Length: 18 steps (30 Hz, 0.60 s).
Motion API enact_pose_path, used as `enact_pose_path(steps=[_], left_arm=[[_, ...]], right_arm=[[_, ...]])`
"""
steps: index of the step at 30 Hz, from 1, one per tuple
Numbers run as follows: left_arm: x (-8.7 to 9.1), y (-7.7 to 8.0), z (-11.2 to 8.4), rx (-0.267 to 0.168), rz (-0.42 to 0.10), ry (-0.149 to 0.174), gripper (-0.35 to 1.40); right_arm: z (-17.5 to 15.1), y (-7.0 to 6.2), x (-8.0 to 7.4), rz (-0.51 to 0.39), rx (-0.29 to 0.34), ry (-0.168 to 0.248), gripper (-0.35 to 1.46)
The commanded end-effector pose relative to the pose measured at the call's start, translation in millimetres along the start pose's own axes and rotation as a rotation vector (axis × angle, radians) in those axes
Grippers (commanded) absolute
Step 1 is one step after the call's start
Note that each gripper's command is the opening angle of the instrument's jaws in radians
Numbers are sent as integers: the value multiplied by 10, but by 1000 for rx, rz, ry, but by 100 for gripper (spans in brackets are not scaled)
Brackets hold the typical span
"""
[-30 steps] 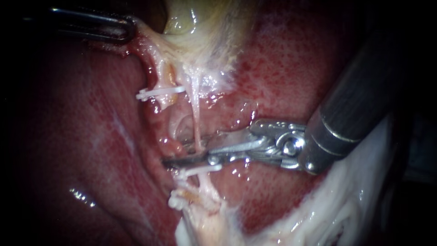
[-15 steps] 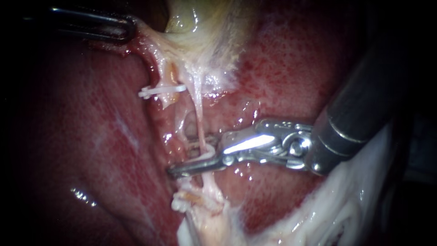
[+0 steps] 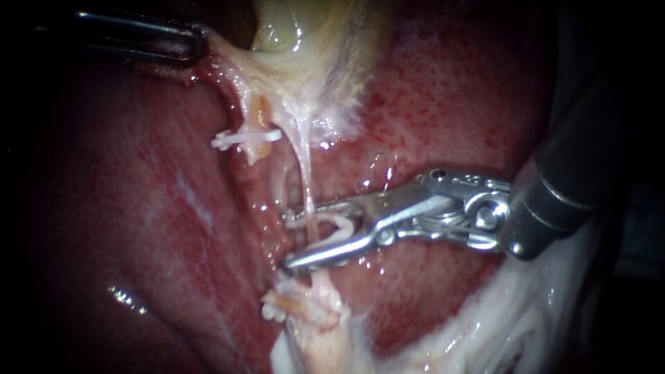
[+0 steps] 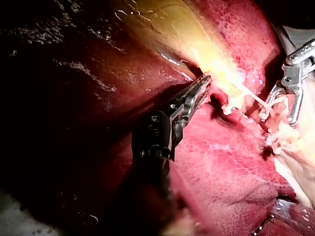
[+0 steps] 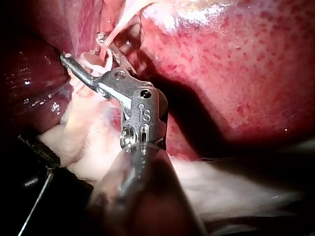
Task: Clipping second clip right tube
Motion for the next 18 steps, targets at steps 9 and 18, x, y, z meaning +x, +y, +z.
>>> enact_pose_path(steps=[9,18], left_arm=[[0,0,0,0,0,0,-35],[0,0,0,0,0,0,-35]], right_arm=[[26,6,-5,28,45,8,48],[36,-2,-3,50,90,29,47]])
